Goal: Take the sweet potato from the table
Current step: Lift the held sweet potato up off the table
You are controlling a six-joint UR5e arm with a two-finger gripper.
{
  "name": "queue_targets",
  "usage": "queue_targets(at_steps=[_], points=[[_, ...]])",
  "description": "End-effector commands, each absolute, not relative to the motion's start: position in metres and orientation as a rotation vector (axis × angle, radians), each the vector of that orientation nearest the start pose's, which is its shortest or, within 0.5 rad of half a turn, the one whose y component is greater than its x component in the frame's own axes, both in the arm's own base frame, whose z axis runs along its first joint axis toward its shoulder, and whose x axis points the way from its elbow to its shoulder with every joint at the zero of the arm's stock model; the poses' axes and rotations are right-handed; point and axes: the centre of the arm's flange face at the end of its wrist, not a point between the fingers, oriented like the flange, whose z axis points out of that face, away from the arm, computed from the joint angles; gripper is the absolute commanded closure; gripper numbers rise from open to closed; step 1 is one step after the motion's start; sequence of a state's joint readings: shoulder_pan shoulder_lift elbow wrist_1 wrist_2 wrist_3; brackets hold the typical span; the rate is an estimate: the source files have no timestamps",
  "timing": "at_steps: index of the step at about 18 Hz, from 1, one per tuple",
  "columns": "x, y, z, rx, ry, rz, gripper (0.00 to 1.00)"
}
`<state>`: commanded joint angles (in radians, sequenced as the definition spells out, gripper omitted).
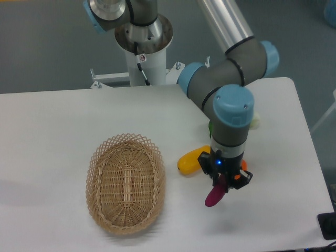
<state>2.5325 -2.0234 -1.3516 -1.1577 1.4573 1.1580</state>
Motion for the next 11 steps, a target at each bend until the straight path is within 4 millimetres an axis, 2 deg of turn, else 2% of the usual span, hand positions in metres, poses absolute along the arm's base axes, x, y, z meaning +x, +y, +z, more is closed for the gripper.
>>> queue_targets(at_steps=[5,11], points=[[-0.485,0.494,0.41,-2.931,0.334,0.163,0.71],[-0.485,0.488,0.418,-2.927,0.348,0.183,0.71]])
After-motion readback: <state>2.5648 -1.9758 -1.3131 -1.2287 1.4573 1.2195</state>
